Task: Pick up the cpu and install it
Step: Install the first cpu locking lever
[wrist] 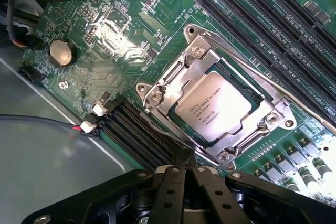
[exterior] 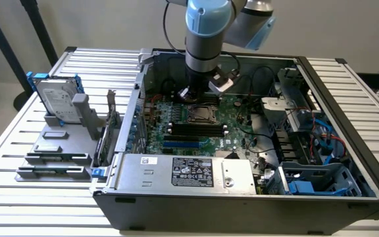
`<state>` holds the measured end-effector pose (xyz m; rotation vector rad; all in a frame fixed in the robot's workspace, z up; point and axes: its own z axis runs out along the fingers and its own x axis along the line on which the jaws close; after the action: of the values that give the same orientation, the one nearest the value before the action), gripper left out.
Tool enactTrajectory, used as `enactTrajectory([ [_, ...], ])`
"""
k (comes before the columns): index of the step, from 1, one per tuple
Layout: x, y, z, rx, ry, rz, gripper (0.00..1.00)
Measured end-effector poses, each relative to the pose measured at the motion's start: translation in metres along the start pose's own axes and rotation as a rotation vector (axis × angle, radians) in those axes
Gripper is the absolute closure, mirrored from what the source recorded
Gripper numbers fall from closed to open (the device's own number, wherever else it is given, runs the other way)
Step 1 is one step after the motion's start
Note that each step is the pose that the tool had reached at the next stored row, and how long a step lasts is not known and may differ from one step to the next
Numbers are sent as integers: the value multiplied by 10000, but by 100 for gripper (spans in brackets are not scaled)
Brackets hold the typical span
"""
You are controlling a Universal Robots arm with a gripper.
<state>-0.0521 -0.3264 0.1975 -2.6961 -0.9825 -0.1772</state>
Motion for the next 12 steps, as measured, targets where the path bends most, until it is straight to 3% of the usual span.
enactTrajectory([
  [6, 32, 14, 10, 19, -73, -25, 89],
  [12, 46, 12, 18, 34, -100, -42, 89],
])
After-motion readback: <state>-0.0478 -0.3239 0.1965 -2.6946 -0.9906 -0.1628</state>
